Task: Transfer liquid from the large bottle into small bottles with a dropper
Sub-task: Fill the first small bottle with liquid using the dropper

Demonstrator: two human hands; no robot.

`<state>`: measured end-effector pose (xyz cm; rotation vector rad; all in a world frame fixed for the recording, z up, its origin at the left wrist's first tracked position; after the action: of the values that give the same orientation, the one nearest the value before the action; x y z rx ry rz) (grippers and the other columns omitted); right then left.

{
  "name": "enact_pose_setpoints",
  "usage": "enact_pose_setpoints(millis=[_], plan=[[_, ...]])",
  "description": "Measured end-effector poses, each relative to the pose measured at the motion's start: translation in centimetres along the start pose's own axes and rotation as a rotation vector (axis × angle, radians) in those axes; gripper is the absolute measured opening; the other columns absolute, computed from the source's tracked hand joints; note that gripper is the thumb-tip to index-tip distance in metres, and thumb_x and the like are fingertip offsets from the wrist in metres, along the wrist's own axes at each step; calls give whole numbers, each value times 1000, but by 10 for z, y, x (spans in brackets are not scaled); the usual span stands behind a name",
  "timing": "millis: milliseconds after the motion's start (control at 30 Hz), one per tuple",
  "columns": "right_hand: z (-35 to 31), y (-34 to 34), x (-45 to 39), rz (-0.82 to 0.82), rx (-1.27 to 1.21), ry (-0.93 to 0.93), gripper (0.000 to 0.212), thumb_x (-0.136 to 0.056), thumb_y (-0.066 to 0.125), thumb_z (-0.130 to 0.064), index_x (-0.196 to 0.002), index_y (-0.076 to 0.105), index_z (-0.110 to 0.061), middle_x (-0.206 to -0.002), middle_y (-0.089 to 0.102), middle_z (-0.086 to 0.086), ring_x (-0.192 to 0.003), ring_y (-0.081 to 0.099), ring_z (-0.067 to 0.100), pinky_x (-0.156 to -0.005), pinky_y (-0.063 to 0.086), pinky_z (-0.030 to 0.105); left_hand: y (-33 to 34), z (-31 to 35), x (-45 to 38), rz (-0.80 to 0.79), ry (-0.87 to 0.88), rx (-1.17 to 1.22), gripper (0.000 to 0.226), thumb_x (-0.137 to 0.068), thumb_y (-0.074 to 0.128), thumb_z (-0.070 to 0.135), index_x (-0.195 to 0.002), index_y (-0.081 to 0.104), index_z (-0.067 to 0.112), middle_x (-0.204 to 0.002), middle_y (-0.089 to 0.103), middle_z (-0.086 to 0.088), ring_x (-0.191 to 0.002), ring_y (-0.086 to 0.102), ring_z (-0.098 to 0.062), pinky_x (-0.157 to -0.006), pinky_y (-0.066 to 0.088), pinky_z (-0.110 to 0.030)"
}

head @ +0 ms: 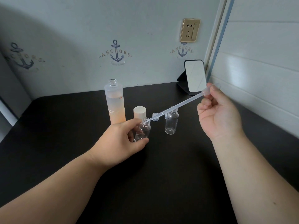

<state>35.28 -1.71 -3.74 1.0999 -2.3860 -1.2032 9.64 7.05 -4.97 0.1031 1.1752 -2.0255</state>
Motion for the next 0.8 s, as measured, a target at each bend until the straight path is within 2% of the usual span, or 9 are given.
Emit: enact_pose_setpoints(millis=[633, 800], plan=[[-4, -1, -1, -1, 7, -31, 9, -90, 70, -8, -98, 74, -7, -74, 66, 1, -53, 49, 8, -53, 40, 16, 0, 2, 1, -3, 0, -5, 37, -82, 80, 33, -117, 67, 27, -81, 59, 28, -73, 58, -12, -63, 43, -13], [-3, -1, -1, -7, 8, -29, 8, -89, 71, -9, -96, 74, -7, -74, 67, 1, -55, 52, 8, -54, 42, 17, 0, 1, 1, -6, -4, -13, 35, -82, 79, 35, -114, 66, 28, -86, 60, 25, -77, 60, -13, -64, 47, -18]])
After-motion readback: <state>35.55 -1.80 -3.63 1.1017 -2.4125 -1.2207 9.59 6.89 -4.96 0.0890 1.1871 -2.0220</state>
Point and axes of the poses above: each hand's wrist, its own x-axis away from the middle knuckle, its own y-axis out of the palm, z = x × y, the point moved 8 cm from there along -x, towards the middle knuckle
